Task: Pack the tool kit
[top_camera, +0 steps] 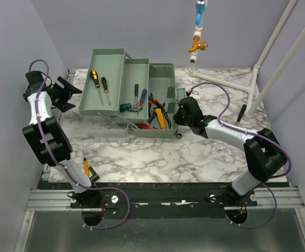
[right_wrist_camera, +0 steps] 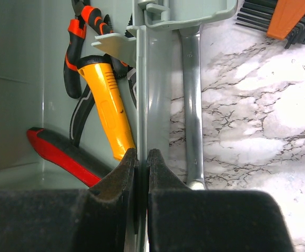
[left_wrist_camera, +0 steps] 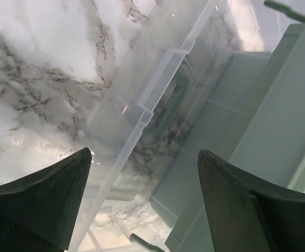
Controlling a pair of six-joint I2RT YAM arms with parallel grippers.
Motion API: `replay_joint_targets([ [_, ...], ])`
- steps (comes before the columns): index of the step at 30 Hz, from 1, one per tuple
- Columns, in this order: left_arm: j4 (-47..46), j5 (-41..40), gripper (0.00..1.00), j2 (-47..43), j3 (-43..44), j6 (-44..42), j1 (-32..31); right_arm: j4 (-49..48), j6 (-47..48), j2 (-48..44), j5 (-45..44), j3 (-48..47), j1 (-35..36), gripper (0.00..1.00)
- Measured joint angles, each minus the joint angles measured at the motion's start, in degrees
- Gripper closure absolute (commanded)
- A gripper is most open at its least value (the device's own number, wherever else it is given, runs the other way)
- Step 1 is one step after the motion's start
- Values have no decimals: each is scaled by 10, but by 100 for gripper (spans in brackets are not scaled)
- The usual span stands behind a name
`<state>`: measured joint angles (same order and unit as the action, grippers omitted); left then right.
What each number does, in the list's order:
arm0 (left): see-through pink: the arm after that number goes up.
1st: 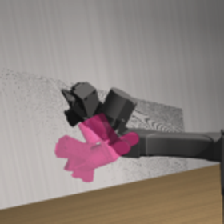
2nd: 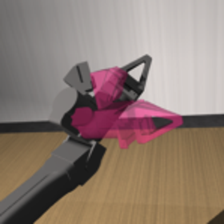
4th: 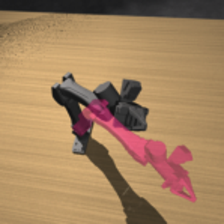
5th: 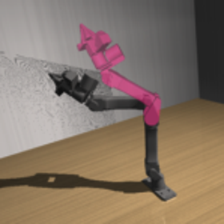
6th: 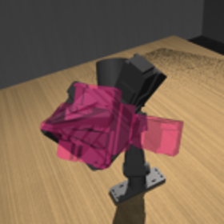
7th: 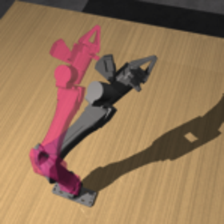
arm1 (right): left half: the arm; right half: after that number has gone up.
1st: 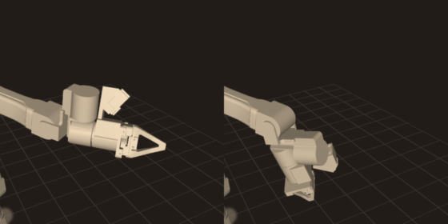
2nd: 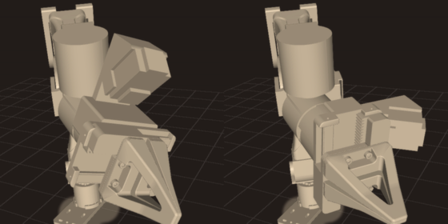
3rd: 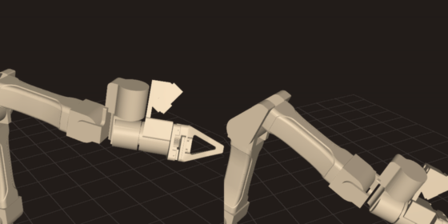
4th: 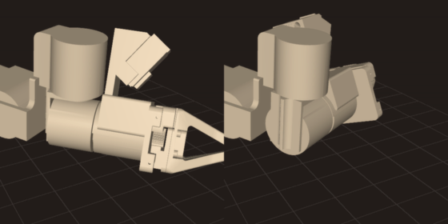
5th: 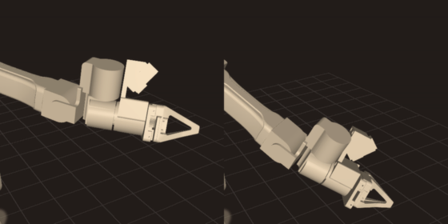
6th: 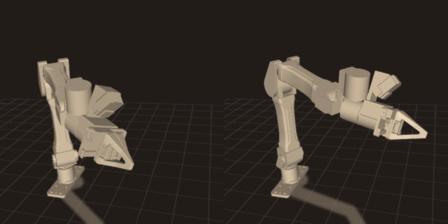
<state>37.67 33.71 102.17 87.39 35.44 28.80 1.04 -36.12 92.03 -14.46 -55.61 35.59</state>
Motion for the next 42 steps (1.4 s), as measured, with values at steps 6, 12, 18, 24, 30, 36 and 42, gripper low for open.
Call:
replay_joint_targets([
  [6, 42, 39, 27, 98, 77, -38, -38, -4, -1, 0, 7, 2, -1, 99],
  [12, 57, 75, 47, 149, 82, -83, -45, -5, 0, 0, 9, 2, -1, 99],
  [18, 67, 24, 64, 145, 77, -120, -52, -9, -1, 0, 12, 4, -3, 99],
  [24, 53, -75, 74, 104, 54, -169, -100, -12, 0, 0, 17, 5, -4, 99],
  [30, 37, -148, 100, 80, 27, -206, -127, -15, 0, 0, 19, 7, -5, 99],
  [36, 37, -165, 100, 67, 21, -251, -130, -17, 0, 0, 27, 7, -7, 99],
  [42, 54, -216, 100, 41, 21, -256, -149, -22, 9, 2, 37, 7, -9, 99],
])
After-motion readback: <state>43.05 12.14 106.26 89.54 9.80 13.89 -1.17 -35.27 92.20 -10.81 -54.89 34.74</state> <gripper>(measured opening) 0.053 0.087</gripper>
